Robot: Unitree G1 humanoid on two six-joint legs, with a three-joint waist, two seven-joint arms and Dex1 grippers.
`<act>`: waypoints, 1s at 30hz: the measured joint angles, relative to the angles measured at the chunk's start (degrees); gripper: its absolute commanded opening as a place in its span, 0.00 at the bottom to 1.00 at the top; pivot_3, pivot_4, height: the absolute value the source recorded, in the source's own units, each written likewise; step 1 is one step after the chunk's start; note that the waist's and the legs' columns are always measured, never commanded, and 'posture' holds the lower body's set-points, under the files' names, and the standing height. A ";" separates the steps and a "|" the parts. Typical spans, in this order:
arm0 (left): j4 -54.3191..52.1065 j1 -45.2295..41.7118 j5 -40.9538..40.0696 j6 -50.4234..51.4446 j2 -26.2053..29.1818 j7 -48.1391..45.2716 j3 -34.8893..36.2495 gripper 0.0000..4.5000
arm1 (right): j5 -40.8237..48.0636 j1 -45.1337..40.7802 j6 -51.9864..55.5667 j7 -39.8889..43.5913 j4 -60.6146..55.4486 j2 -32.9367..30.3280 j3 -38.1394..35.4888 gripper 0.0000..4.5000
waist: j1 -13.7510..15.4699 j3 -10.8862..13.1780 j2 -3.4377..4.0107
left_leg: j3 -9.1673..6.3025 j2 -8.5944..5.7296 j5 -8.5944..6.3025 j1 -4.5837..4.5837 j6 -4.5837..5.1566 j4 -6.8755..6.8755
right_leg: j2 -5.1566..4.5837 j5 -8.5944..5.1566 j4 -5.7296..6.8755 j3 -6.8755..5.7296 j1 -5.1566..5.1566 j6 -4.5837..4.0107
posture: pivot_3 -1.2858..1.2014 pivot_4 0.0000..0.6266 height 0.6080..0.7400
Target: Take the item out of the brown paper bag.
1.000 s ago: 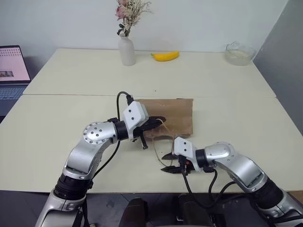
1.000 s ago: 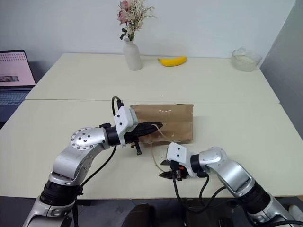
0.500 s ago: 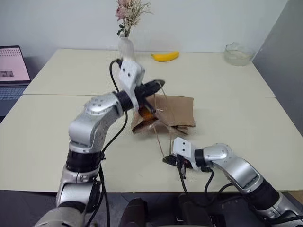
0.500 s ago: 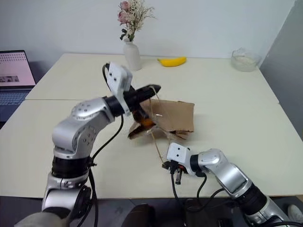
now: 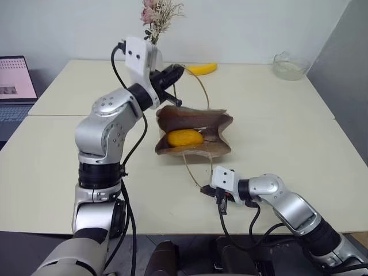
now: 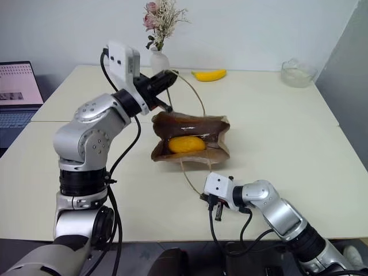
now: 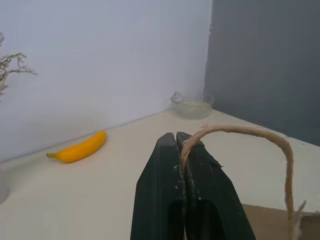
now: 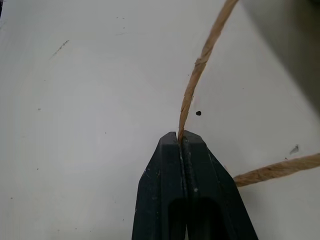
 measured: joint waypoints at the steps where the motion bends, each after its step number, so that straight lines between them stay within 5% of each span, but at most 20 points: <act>1: -1.49 1.23 -1.05 1.01 0.03 -0.87 -0.41 0.00 | 0.00 0.08 -0.01 -0.20 -0.03 0.17 -0.35 0.10 | -0.01 0.00 0.00 | 0.00 0.00 0.00 -0.01 0.00 0.00 | -0.01 0.00 0.01 0.00 -0.01 0.00 | 0.52 0.24 1.00; 10: -11.32 5.48 -8.70 7.95 0.62 -3.75 -1.54 0.00 | 5.75 0.10 6.41 1.08 -11.48 -4.36 -10.45 0.76 | 0.01 0.01 0.01 | -0.02 0.01 0.00 -0.03 -0.01 -0.02 | 0.00 0.00 0.00 0.00 -0.03 0.00 | 0.52 0.24 1.00; 15: -12.27 6.60 -10.86 9.68 1.06 -3.89 -1.79 0.00 | 14.04 0.94 9.21 7.65 -18.13 -13.18 -18.90 0.76 | 0.06 0.01 -0.01 | -0.04 -0.02 0.00 -0.01 0.00 0.01 | 0.04 0.00 0.00 -0.04 0.01 0.00 | 0.52 0.24 1.00; 19: -12.93 8.20 -11.98 9.70 3.28 -5.27 -1.68 0.00 | 21.37 -1.30 13.26 9.55 -18.85 -13.99 -22.77 0.76 | -0.54 0.02 -0.01 | 0.02 0.03 0.00 0.03 0.01 -0.01 | 0.07 0.00 0.03 0.02 -0.01 0.00 | 0.52 0.24 1.00; 23: -12.42 7.81 -13.97 9.68 4.58 -6.24 0.10 0.00 | 17.16 -10.43 13.30 0.82 -14.27 -2.48 -15.81 0.76 | -1.46 0.01 -0.01 | -0.02 0.08 0.01 0.08 -0.01 -0.03 | 0.14 0.01 0.14 0.02 -0.07 -0.04 | 0.52 0.24 1.00; 30: -10.68 7.84 -14.18 9.37 6.46 -6.78 1.14 0.00 | 6.99 -15.43 9.17 -6.25 -3.99 3.24 -6.64 0.80 | -0.95 0.01 -0.02 | 0.05 -0.07 0.01 -0.14 -0.02 0.00 | -0.02 0.01 -0.08 0.06 -0.10 -0.01 | 0.52 0.24 1.00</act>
